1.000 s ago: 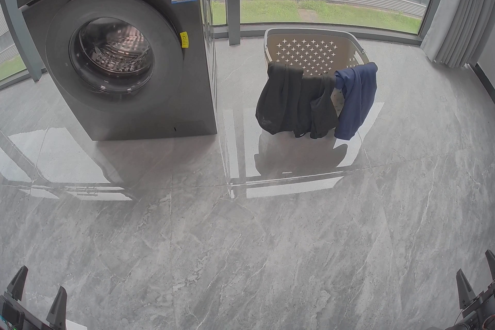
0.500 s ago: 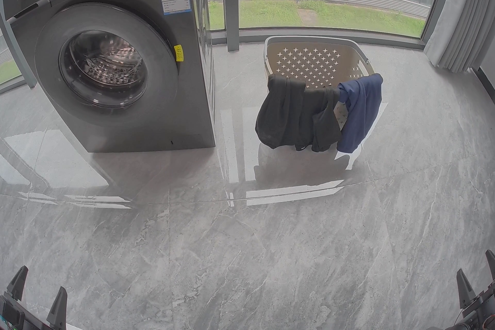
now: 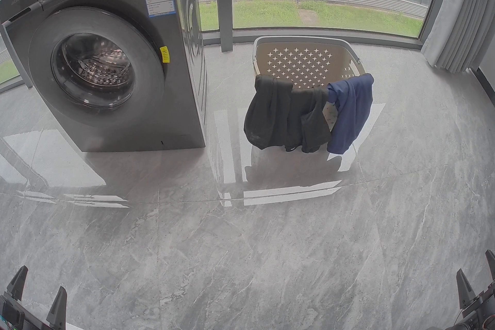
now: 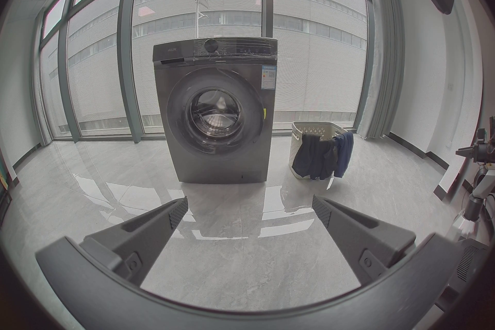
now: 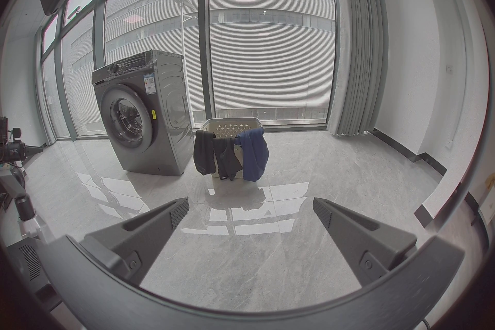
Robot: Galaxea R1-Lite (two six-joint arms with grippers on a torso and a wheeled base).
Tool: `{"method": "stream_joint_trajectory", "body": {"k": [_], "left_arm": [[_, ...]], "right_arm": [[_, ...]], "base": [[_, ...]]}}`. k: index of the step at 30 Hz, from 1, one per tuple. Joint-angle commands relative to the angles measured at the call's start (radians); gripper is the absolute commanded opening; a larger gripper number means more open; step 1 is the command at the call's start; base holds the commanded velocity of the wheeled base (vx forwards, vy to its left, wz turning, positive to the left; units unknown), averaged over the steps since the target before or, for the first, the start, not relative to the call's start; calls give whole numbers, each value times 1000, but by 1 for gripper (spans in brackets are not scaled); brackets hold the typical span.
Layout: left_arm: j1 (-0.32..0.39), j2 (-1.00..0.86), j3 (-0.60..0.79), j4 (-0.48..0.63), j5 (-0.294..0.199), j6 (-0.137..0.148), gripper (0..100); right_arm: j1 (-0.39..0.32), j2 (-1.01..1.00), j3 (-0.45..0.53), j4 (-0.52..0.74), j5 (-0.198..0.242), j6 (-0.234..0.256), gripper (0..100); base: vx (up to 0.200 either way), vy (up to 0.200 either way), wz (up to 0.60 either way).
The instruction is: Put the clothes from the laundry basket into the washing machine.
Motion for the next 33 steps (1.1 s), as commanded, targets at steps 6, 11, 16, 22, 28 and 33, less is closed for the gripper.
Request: {"method": "stream_joint_trajectory", "body": {"k": [6, 11, 16, 22, 28, 33], "left_arm": [[0, -18, 18, 0, 0, -2, 100], [0, -18, 18, 0, 0, -2, 100], [0, -18, 18, 0, 0, -2, 100], [1, -18, 18, 0, 0, 4, 100], [0, -18, 18, 0, 0, 3, 100], [0, -18, 18, 0, 0, 1, 100]], "right_arm": [[0, -7, 18, 0, -1, 0, 100], [0, -7, 18, 0, -1, 0, 100], [0, -9, 18, 0, 1, 0, 100], [0, -7, 18, 0, -1, 0, 100], [0, -7, 18, 0, 1, 0, 100], [0, -7, 18, 0, 1, 0, 100]], "base": [[0, 0, 0], [0, 0, 0], [0, 0, 0], [0, -33, 0], [0, -200, 0], [0, -200, 0]]}}
